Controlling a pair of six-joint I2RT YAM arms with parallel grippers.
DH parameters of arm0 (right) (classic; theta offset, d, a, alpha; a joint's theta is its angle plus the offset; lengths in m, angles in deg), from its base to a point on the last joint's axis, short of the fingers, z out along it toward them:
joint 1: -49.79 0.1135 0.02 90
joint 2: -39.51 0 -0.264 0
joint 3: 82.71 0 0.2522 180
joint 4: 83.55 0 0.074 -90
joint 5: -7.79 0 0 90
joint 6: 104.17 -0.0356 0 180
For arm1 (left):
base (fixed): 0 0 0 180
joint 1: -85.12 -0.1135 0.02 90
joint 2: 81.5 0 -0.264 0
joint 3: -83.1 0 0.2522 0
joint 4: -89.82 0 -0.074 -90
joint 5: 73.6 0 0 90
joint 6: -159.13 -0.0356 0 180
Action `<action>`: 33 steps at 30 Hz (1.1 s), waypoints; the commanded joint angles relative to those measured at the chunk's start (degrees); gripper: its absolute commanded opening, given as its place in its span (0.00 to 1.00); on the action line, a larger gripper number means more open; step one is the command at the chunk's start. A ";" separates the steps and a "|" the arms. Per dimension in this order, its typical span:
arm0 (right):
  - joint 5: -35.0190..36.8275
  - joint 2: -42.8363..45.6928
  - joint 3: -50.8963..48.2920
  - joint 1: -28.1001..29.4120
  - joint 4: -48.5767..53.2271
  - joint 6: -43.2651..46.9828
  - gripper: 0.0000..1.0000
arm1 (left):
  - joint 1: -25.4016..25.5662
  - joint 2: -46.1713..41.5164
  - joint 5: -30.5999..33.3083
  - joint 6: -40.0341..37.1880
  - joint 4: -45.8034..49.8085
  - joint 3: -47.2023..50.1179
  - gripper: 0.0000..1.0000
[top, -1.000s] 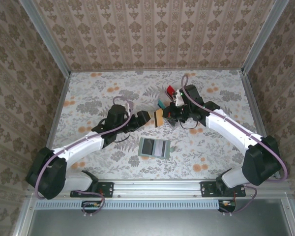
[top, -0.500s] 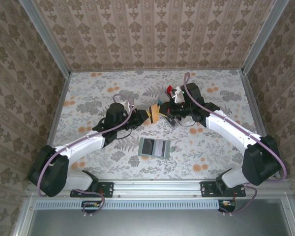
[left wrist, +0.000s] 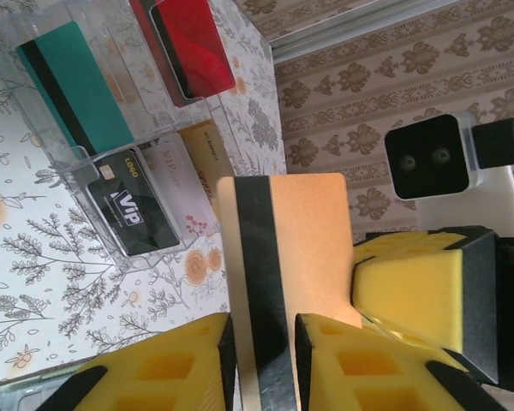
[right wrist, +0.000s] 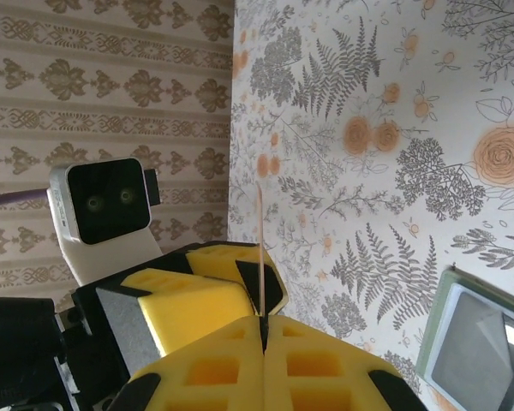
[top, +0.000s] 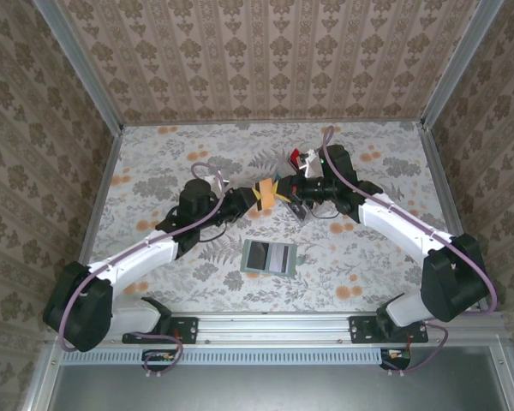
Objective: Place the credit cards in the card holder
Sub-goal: Pick up the credit card from the storage box.
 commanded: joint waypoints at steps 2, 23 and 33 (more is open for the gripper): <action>-2.69 -1.11 -1.28 0.13 -4.17 -2.98 0.04 | -0.04 -1.65 -2.17 -0.25 -2.85 -0.05 0.26; -7.05 -3.43 -2.11 0.31 -11.10 -5.44 0.12 | -0.90 -2.49 -2.96 4.87 -9.51 2.87 0.00; 21.25 5.05 0.06 3.63 20.92 4.69 0.04 | -0.93 -6.88 9.57 -6.43 25.17 -0.71 0.71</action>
